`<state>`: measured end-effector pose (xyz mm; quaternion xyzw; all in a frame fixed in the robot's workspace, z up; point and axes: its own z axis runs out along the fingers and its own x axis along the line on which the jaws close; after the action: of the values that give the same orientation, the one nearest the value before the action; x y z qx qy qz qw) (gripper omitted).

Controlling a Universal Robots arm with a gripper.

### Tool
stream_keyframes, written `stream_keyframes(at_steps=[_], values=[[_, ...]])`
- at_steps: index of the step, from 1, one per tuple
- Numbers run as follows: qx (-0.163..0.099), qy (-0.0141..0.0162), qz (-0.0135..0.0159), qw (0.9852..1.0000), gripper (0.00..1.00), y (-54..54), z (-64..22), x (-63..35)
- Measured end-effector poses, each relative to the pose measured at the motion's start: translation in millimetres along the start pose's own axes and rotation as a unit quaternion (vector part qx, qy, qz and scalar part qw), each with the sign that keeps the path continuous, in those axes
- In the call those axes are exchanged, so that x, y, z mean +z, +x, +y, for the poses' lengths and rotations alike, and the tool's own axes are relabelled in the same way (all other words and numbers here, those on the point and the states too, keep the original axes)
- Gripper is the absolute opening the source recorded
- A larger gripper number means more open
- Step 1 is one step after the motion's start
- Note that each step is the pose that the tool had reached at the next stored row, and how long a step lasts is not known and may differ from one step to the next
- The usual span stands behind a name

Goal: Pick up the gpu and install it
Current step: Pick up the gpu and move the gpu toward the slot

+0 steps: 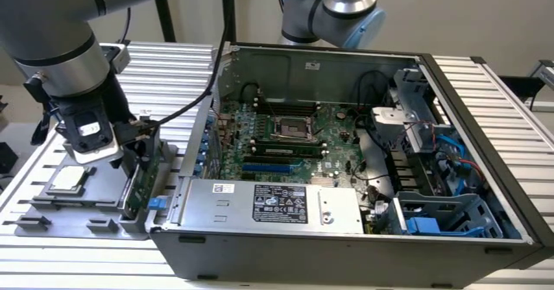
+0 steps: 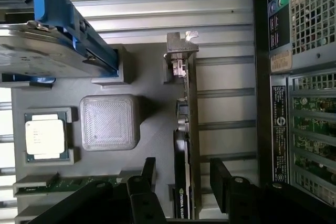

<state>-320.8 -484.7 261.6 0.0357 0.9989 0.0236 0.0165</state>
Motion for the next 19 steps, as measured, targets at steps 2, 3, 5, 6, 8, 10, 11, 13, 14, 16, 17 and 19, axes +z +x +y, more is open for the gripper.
stream_keyframes(at_steps=[2,3,5,6,8,10,11,13,14,16,17,19], values=[[0.001,0.0013,-0.001,1.0,0.54,0.2,0.0,3.4],[0.001,0.0018,-0.0016,1.0,0.54,0.4,0.0,5.1],[0.003,0.0027,-0.0034,1.0,0.54,1.1,0.1,7.9],[0.005,0.003,-0.0045,1.0,0.54,1.6,0.3,9.0],[0.009,0.0033,-0.0072,0.9999,0.54,2.7,0.4,11.1],[0.014,0.0035,-0.0103,0.9998,0.54,3.6,0.4,13.2],[0.016,0.0034,-0.0121,0.9998,0.54,4.0,0.4,14.2],[0.019,0.0032,-0.0156,0.9997,0.54,5.2,1.1,16.0],[0.019,0.0031,-0.0176,0.9997,0.54,6.5,1.1,17.1],[0.019,0.0027,-0.0218,0.9996,0.54,9.9,1.0,19.7],[0.019,0.0026,-0.0234,0.9995,0.54,11.2,1.1,21.0],[0.019,0.0024,-0.0247,0.9995,0.54,11.4,1.6,22.7]])
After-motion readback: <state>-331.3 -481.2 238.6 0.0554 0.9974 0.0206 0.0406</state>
